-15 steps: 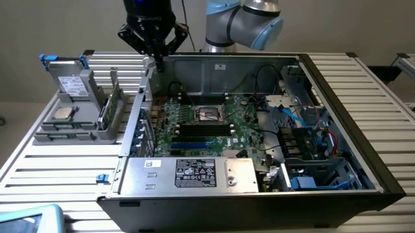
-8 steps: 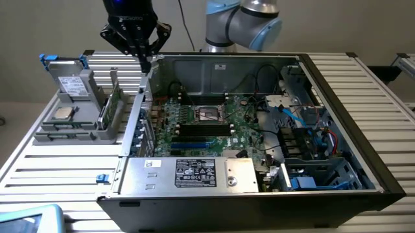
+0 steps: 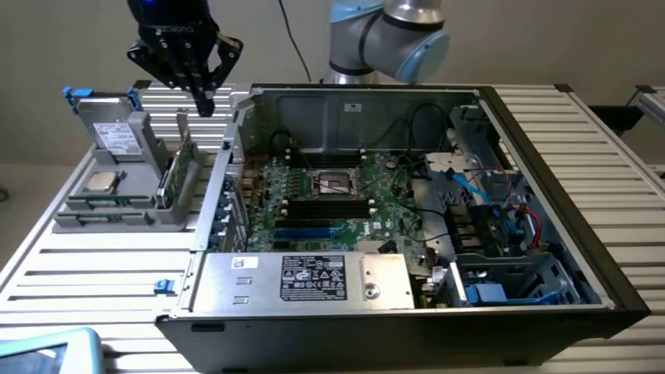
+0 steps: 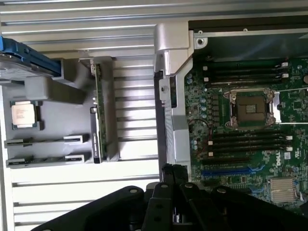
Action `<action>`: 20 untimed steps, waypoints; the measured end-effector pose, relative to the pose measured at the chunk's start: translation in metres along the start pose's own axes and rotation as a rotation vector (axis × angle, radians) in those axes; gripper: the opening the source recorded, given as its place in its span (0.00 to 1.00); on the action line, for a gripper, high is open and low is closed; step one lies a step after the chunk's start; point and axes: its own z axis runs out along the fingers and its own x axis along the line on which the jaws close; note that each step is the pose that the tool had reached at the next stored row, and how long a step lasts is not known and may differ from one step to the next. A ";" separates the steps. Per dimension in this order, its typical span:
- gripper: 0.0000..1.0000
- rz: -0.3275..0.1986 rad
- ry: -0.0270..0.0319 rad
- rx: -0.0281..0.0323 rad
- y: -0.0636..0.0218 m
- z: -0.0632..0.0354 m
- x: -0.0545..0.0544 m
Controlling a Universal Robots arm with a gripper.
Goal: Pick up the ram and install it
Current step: 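Reach for the ram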
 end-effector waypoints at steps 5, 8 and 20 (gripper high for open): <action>0.11 0.000 0.0000 0.0000 -0.0015 -0.0009 0.023; 0.11 0.000 0.0000 0.0000 -0.0024 -0.0015 0.036; 0.11 0.000 0.0000 0.0000 -0.0058 -0.0037 0.091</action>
